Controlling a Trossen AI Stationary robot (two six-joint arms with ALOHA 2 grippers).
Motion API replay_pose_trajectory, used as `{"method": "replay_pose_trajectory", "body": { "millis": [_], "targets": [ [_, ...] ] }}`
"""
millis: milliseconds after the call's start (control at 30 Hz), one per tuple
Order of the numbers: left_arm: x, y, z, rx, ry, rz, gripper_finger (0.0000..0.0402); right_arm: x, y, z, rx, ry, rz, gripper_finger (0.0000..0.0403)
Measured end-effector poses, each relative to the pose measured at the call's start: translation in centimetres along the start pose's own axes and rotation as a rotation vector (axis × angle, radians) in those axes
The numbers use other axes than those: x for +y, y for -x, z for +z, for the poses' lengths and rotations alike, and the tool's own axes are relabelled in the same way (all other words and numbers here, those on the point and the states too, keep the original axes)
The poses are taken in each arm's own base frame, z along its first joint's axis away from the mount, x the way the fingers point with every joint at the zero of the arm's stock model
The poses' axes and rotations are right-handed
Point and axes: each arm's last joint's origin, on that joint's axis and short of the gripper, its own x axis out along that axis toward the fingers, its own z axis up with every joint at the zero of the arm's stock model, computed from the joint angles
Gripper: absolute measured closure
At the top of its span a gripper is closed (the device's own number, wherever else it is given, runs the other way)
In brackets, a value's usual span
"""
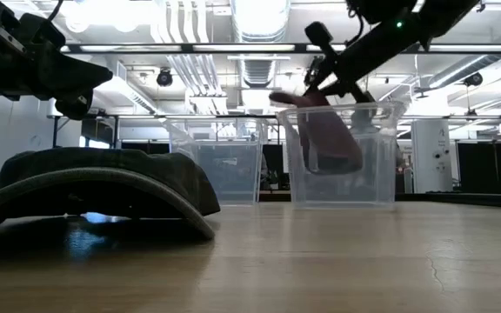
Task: Pick & Place hat
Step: Put the red cap into the right transparent bin, then put the left black cap into the left transparent bin
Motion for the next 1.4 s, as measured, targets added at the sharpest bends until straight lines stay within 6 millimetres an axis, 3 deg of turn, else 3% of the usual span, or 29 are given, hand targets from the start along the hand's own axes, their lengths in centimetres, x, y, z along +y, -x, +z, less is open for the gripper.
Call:
{"method": "replay_pose_trajectory", "body": {
  "millis": [200,367,467,600,733,833,967,1200,1400],
  "targets": [
    [0.0,0.0,0.0,-0.003,-0.138,0.001,0.0374,-0.4,0.6,0.1,0.082,0.011,-0.127,0.0357],
    [0.0,0.0,0.0,-0.001,-0.067,0.002,0.0374,0.5,1.5,0.8,0.142,0.077,-0.276,0.0296],
    [-0.1,0.0,0.2,-0.019,0.263,-0.017,0.0374,2.6,2.5,1.8,0.172,0.160,-0.257,0.0258],
    [-0.1,0.0,0.2,-0.014,0.751,-0.022,0.0374,7.0,4.8,2.5,0.218,0.373,-0.143,0.0224],
    [0.0,0.0,0.4,-0.045,0.949,-0.004,0.0374,10.4,7.0,1.0,0.305,0.506,-0.050,0.0217],
    [0.2,0.0,0.4,-0.103,1.038,0.059,0.0374,11.8,8.3,-1.6,0.433,0.441,-0.030,0.0222],
    [0.3,0.0,0.5,-0.125,1.132,0.059,0.0374,12.3,9.5,-6.8,0.605,0.351,-0.033,0.0228],
    [-0.3,0.1,1.6,-0.119,1.035,-0.105,0.0374,11.2,10.3,-17.6,0.780,0.123,-0.080,0.0227],
    [-0.5,-0.2,0.5,0.089,0.948,-0.101,0.0374,9.7,9.2,-26.5,0.797,-0.133,-0.045,0.0225]
  ]
}}
